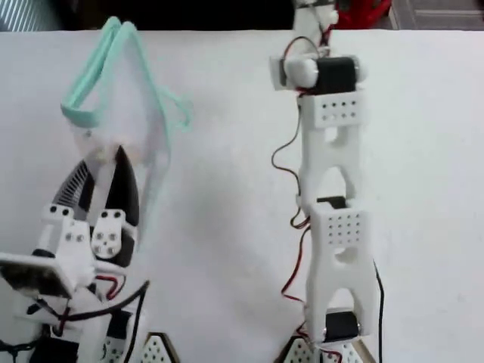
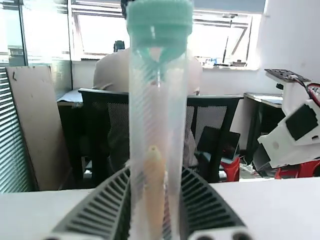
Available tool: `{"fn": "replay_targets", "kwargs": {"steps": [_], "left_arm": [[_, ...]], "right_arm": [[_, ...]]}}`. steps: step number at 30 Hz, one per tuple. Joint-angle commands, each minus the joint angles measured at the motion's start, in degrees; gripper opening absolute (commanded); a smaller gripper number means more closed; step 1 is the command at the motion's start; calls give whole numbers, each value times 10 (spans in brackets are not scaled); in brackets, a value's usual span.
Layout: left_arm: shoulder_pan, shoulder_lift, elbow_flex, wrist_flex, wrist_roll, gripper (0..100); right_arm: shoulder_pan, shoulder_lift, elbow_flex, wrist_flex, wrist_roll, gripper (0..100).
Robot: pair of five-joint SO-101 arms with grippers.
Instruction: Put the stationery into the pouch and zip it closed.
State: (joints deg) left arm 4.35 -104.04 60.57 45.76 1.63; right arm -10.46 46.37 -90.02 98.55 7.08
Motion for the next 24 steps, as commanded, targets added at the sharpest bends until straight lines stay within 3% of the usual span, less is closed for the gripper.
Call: {"fn": "replay_targets", "kwargs": {"steps": [1,3,6,11,15,19,24], "left_arm": [[64,13,-54,1,-4,24],[114,58,-77,3,-19,24],[163,166,-162,34,-44,24],[171,329,-358,120,-44,24],[172,371,-464,169,-45,24],[171,372,-496,187,-47,24],[169,372,-481,187,-62,24]], "right_arm": [[2,-75,-23,3,113,115],[1,-104,-23,3,177,115],[33,-154,-19,3,211,115],[84,-212,-4,3,215,80],[87,-251,37,4,207,53],[72,-320,120,4,164,101],[-23,-401,273,1,152,164]]}}
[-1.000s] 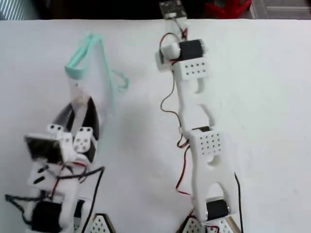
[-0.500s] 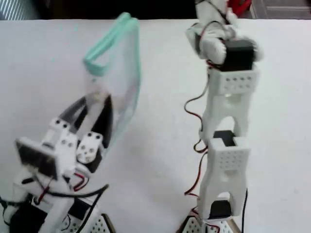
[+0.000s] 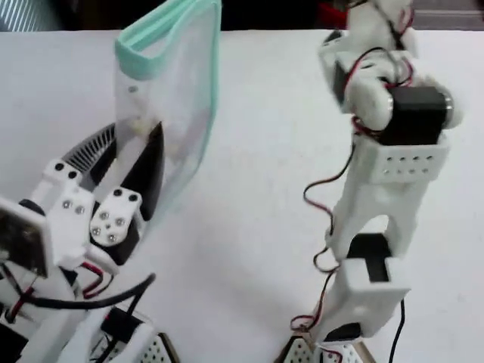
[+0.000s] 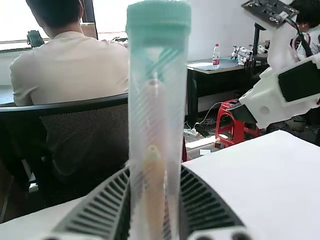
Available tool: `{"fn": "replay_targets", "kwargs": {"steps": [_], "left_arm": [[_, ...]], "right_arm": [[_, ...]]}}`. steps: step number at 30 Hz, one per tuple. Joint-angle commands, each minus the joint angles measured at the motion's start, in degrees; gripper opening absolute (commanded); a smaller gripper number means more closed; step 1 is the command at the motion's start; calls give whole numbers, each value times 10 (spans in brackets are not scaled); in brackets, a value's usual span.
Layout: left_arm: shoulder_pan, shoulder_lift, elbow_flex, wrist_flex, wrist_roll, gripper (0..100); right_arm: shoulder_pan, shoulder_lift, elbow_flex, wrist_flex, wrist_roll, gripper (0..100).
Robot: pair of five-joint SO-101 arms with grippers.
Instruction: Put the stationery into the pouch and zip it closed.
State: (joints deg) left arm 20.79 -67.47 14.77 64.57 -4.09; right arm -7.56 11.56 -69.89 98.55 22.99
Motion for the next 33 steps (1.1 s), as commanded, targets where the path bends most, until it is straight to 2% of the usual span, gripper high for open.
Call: {"fn": "replay_targets", "kwargs": {"steps": [1,6,10,14,17,22,29,33], "left_arm": [[5,7,-23,2,-5,24],[-7,7,-25,22,-19,24],[-52,9,-10,38,-127,24],[-108,-3,26,44,-168,24],[-126,-51,35,44,-166,24],[-88,-161,76,40,-146,24],[-71,-253,207,25,-104,24],[-71,-305,287,-12,-56,24]], "right_arm": [[-72,-61,104,-6,-7,164],[-127,-69,170,-48,-8,166],[-135,-75,171,-58,-2,163],[-136,-76,171,-67,-3,163],[-140,-116,170,-35,-9,163],[-190,-247,220,4,-69,163],[-288,-458,518,-9,-66,163],[-290,-550,644,-62,-39,163]]}}
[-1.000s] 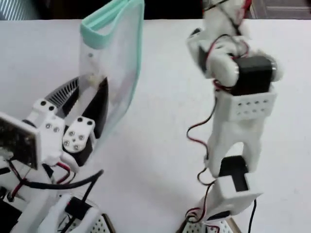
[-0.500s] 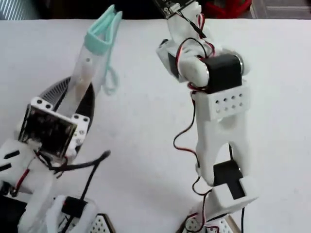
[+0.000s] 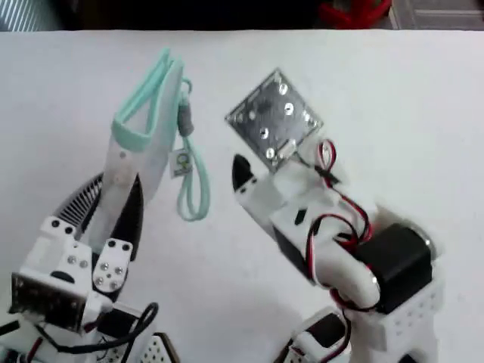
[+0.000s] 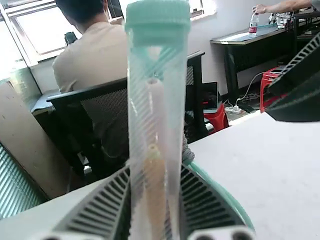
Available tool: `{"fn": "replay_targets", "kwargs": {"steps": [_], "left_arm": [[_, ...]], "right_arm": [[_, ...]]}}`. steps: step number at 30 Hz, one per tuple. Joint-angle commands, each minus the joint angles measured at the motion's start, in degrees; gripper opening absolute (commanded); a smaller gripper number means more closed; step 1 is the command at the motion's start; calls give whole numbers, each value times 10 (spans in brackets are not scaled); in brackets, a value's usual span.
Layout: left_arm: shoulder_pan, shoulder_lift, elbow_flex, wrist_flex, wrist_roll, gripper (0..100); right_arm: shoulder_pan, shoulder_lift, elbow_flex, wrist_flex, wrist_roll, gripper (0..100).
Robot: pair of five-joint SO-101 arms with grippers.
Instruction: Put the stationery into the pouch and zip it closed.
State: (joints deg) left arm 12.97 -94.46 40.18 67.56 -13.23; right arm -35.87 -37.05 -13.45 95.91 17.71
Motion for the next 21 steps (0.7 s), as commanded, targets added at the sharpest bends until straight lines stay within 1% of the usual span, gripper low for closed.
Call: {"fn": "replay_targets", "kwargs": {"steps": [1,5,7,10,13,16,19,21], "left_arm": [[7,-47,50,-54,47,24],[7,-102,96,-79,84,24],[7,-106,102,-78,100,24],[7,-104,130,-79,123,24],[7,-104,164,-79,152,24],[8,-104,188,-79,182,24],[14,-104,190,-79,203,24],[36,-104,188,-79,206,24]], "right_arm": [[-7,-81,113,-53,18,163],[6,-141,298,-175,44,163],[31,-158,394,-269,47,165],[61,-167,497,-400,46,166],[64,-159,549,-488,46,166],[64,-141,572,-548,46,186],[67,-112,584,-595,45,279],[68,-82,593,-628,45,329]]}}
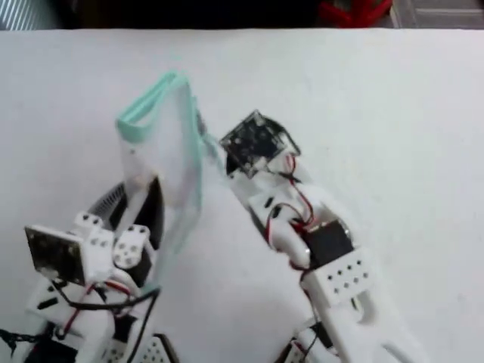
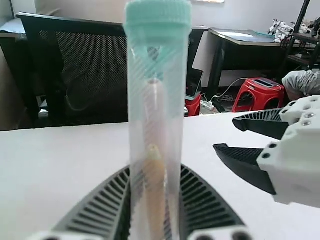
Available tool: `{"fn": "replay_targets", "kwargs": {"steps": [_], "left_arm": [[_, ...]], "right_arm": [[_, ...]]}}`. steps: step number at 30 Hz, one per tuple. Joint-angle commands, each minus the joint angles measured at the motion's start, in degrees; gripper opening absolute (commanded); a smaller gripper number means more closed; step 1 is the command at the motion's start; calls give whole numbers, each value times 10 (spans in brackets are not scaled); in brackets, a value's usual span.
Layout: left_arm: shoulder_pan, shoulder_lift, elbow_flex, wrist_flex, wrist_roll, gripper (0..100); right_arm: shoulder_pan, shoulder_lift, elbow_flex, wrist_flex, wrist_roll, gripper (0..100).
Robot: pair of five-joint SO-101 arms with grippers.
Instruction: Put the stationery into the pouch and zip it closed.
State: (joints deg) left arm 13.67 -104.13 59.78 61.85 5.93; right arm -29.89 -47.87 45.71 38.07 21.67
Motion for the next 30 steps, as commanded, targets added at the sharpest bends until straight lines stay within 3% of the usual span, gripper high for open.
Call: {"fn": "replay_targets", "kwargs": {"steps": [1,6,14,30], "left_arm": [[45,-7,-8,-22,14,24],[111,-7,-7,-18,12,24],[114,-7,-15,-7,12,24],[112,-7,-44,15,-12,24]], "right_arm": [[8,42,5,-65,5,335],[7,123,6,-133,9,334],[32,158,4,-198,10,334],[-32,102,5,-124,-17,334]]}}
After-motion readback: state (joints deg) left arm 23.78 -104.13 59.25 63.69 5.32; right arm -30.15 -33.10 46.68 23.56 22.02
